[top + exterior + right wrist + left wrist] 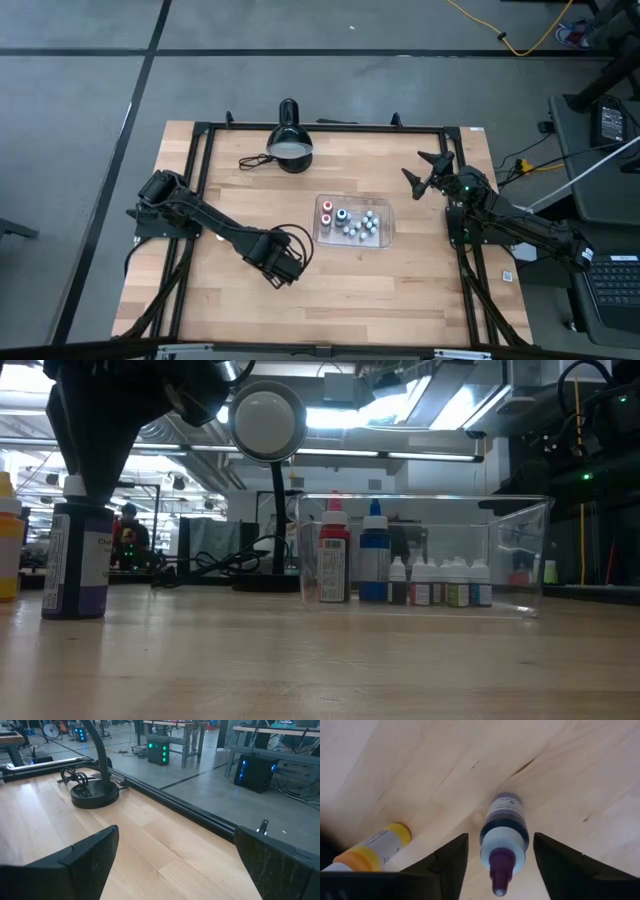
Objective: Pick & Place food coloring
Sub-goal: Put the big purple food coloring bottle into the transparent bin
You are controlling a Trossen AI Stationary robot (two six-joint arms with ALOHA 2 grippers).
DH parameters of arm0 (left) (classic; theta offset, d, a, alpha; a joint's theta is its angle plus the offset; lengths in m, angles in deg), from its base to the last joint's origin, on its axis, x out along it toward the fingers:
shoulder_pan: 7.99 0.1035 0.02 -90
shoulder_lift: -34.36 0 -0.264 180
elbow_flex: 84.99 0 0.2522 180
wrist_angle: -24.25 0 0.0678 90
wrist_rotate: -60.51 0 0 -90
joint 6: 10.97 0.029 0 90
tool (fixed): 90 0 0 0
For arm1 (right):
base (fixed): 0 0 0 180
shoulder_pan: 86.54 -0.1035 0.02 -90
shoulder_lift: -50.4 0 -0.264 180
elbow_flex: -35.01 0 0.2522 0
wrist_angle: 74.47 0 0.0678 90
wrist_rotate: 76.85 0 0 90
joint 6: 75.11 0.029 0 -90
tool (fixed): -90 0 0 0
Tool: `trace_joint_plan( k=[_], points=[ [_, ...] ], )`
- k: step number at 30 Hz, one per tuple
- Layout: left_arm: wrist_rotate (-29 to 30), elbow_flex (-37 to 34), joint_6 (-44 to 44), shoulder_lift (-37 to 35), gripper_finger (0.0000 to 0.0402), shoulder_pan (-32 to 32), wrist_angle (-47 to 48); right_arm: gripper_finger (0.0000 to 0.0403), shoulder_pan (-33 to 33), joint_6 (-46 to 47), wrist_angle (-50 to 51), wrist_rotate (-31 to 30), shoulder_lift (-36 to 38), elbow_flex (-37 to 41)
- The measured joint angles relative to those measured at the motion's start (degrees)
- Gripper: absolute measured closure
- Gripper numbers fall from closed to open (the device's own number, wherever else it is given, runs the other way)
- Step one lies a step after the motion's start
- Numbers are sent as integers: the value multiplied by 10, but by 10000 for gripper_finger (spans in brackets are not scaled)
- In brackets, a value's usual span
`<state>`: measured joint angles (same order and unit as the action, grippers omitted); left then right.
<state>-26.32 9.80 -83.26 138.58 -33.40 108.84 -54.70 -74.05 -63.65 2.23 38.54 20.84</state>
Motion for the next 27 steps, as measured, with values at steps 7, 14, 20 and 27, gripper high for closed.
trace_joint_plan(
  k=[7,14,20,27],
  points=[
    [-4,0,0,0,238,0,2,8,0,0,0,0,0,0],
    [-16,3,22,0,287,1,2,8,0,0,0,0,0,0],
    [-16,24,59,0,287,11,2,8,0,0,0,0,0,0],
    [-16,80,161,0,287,34,1,8,0,0,0,0,0,0]
  ],
)
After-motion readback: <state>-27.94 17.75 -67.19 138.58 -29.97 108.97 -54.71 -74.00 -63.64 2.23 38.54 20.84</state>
